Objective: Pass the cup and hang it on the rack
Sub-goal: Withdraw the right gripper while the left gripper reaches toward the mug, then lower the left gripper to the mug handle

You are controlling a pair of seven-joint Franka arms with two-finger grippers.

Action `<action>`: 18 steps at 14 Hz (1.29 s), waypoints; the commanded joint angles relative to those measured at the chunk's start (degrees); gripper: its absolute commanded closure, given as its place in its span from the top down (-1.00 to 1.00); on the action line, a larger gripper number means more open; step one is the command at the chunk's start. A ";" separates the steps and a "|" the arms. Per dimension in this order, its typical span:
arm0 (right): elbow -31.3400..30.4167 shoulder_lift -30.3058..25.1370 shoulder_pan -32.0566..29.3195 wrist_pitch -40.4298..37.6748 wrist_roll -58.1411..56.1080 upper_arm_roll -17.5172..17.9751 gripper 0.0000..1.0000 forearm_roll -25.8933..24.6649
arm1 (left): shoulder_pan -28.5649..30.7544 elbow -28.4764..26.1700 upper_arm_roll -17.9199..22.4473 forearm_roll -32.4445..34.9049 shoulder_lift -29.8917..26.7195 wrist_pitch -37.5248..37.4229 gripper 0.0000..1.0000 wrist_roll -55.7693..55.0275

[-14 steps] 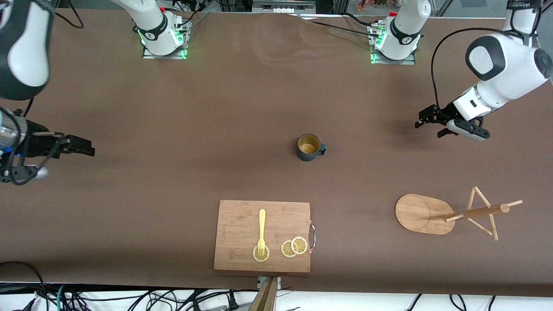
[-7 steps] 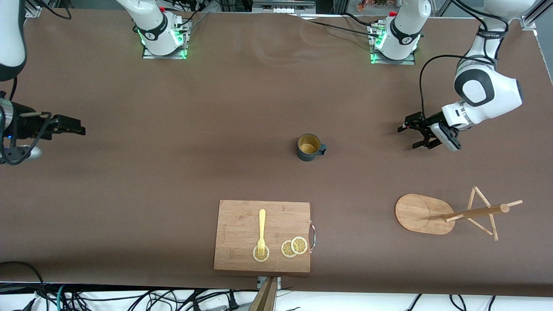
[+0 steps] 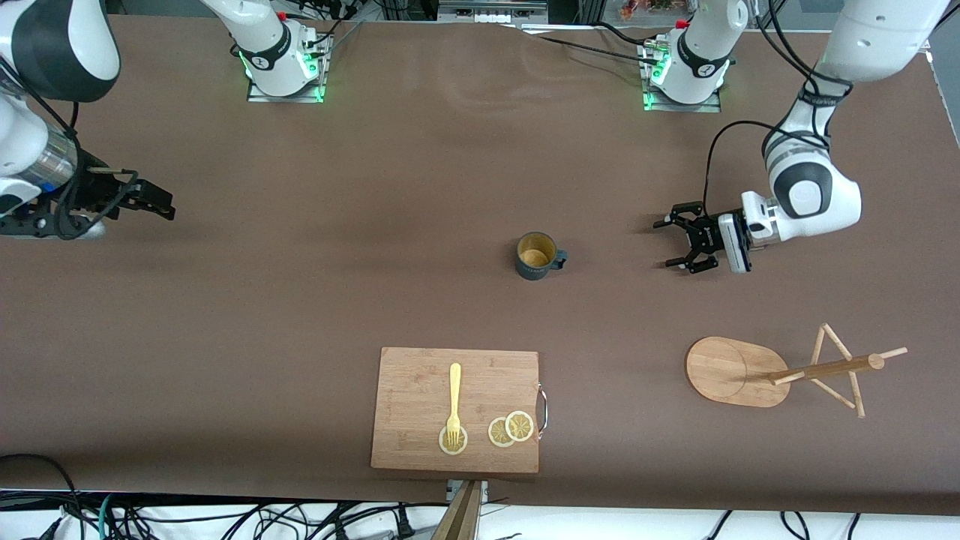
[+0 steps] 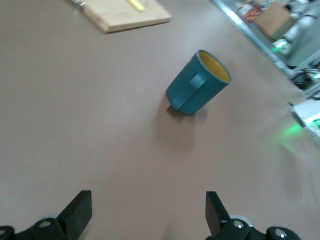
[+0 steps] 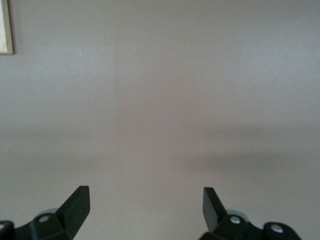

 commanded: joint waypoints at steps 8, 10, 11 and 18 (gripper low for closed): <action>11.64 -1.83 1.09 -13.84 1.41 -4.24 1.00 -0.17 | 3.31 13.66 -6.59 -10.85 17.81 -9.13 1.00 26.07; 11.55 -1.74 1.70 -13.84 2.02 -2.40 1.00 -0.79 | 3.13 16.21 -7.38 -12.86 19.13 -9.57 1.00 27.12; 11.64 -1.74 1.70 -13.93 2.02 -2.04 1.00 -0.79 | 3.04 17.27 -8.43 -14.18 20.26 -9.49 1.00 27.22; 13.66 -0.34 1.97 -13.14 2.20 -2.48 1.00 -0.97 | 1.90 22.90 -12.74 -20.25 26.60 -9.40 1.00 33.27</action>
